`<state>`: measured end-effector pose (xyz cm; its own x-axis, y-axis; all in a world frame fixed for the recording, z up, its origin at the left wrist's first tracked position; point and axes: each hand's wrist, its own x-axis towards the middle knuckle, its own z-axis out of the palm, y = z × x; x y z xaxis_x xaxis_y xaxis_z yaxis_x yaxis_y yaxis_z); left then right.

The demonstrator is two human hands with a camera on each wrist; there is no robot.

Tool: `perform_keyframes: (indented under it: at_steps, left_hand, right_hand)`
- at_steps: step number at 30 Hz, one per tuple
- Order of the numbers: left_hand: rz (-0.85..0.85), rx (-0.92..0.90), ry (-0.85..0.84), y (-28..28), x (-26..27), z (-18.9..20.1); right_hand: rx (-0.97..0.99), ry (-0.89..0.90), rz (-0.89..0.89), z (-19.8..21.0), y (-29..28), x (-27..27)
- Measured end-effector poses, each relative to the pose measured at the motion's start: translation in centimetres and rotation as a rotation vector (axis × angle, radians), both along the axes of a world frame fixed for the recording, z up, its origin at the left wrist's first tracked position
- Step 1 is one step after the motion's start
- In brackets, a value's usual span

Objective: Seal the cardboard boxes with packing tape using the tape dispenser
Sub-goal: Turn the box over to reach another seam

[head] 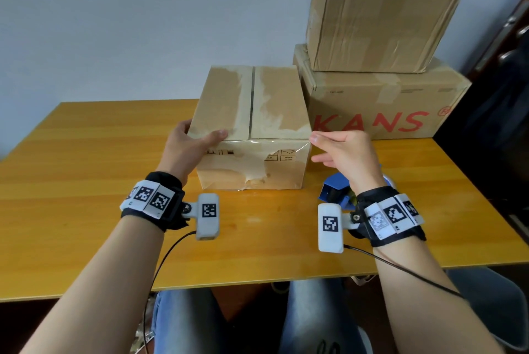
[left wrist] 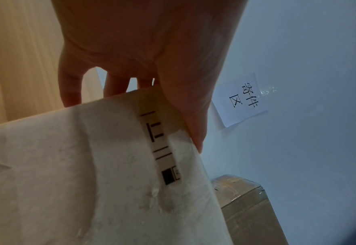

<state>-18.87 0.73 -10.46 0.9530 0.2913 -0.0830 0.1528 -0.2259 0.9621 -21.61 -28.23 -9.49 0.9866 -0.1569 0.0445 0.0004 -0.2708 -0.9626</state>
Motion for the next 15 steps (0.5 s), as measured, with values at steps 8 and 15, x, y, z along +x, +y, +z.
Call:
perform_keyframes:
  at_steps: [8, 15]
  left_hand:
    - [0.017, -0.002, 0.002, -0.11, 0.17, -0.17]
    - [0.021, 0.011, 0.002, 0.05, 0.06, -0.48]
  right_hand:
    - [-0.055, 0.081, 0.060, 0.96, -0.05, -0.16]
    - [-0.221, -0.012, 0.016, 0.27, 0.32, 0.46]
